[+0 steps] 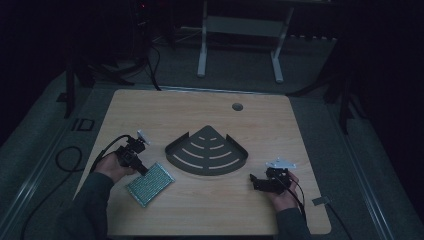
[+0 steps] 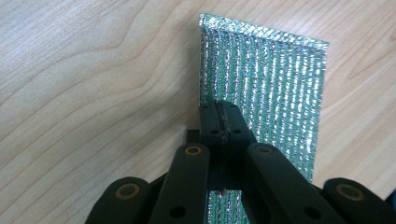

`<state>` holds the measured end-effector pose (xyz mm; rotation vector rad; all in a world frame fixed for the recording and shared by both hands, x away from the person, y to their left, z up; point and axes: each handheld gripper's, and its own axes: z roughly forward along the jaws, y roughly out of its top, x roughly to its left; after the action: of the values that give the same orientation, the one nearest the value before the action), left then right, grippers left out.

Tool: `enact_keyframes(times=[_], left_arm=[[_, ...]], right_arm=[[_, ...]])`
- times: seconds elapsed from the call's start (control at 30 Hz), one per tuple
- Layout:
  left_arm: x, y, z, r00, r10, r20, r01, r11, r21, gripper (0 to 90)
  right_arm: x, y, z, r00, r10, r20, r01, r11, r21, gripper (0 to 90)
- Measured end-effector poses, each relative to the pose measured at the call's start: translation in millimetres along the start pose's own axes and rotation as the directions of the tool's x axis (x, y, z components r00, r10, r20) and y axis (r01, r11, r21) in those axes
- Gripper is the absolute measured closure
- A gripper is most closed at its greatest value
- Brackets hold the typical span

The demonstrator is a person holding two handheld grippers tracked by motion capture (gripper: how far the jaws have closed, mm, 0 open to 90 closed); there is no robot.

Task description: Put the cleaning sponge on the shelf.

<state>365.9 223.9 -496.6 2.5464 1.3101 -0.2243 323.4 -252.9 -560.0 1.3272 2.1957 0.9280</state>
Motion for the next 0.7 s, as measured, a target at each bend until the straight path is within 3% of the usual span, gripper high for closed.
enact_keyframes(times=[0.7], left_arm=[[-8.4,7.5,-34.7,0.9985,0.041,-0.035,-0.041,0.9991,0.002,90.0]], right_arm=[[0.0,0.0,0.0,1.0000,0.000,0.000,0.000,1.000,0.000,12.7]])
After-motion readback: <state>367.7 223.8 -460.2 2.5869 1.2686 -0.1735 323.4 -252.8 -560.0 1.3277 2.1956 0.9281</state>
